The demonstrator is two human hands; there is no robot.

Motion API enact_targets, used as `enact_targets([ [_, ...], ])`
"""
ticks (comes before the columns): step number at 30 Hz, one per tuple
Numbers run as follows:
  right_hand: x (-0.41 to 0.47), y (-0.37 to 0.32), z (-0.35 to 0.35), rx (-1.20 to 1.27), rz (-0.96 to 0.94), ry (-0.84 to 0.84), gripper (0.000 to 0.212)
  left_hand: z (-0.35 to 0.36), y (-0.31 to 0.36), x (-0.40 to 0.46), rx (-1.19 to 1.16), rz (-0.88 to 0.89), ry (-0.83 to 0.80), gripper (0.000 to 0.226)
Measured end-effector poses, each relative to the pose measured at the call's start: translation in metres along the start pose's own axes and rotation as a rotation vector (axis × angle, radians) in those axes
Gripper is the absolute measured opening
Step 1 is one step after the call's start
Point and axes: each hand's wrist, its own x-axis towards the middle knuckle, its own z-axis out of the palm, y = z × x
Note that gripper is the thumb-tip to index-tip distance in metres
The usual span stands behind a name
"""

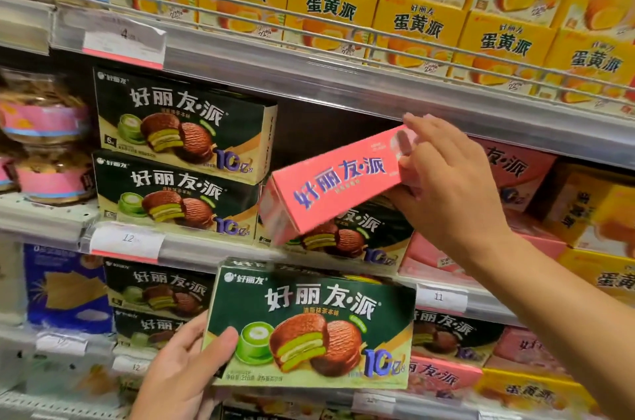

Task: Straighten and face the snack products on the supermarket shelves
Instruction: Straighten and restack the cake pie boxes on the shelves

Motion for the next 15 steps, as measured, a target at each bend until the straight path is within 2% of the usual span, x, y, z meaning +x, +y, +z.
enact_targets([
  [3,0.007,0.000,-0.008,-0.018,-0.029,-0.076,0.048,0.001,0.000,0.012,0.047,0.013,-0.019,0.051],
  [7,0.012,-0.004,-0.017,-0.120,-0.025,-0.095,0.048,0.011,0.000,0.026,0.059,0.034,-0.040,0.053],
  [11,0.020,-0.011,-0.023,-0.210,-0.068,-0.190,0.071,0.015,-0.001,0.028,0.025,0.037,-0.079,0.049],
  [15,0.026,-0.016,-0.025,-0.201,-0.069,-0.283,0.069,0.012,0.001,0.025,0.023,0.051,-0.089,0.048],
])
